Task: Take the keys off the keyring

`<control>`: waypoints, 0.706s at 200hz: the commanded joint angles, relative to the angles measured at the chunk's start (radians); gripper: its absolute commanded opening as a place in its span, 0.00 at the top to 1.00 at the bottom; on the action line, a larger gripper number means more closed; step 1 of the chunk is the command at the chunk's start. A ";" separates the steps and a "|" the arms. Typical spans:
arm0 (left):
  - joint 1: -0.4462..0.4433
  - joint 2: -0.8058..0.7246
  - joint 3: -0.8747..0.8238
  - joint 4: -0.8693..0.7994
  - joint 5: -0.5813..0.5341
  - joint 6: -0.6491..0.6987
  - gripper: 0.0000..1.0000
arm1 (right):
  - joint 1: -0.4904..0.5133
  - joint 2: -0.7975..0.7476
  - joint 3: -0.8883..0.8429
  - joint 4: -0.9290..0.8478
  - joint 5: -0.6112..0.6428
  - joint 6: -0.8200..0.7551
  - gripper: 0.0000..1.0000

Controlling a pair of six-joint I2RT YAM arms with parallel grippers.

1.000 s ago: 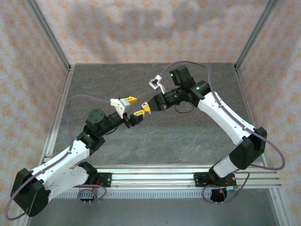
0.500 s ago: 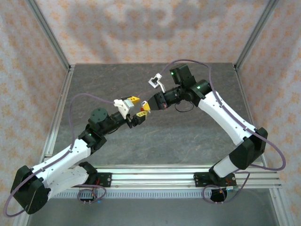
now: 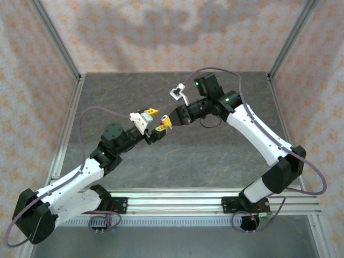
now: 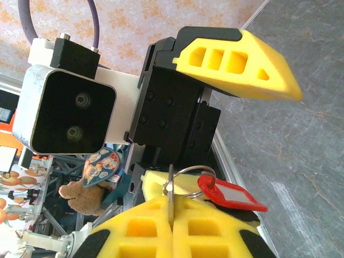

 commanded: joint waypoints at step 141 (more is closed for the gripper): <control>-0.025 -0.009 0.055 0.034 0.012 0.022 0.57 | 0.004 -0.030 0.008 0.012 -0.025 -0.002 1.00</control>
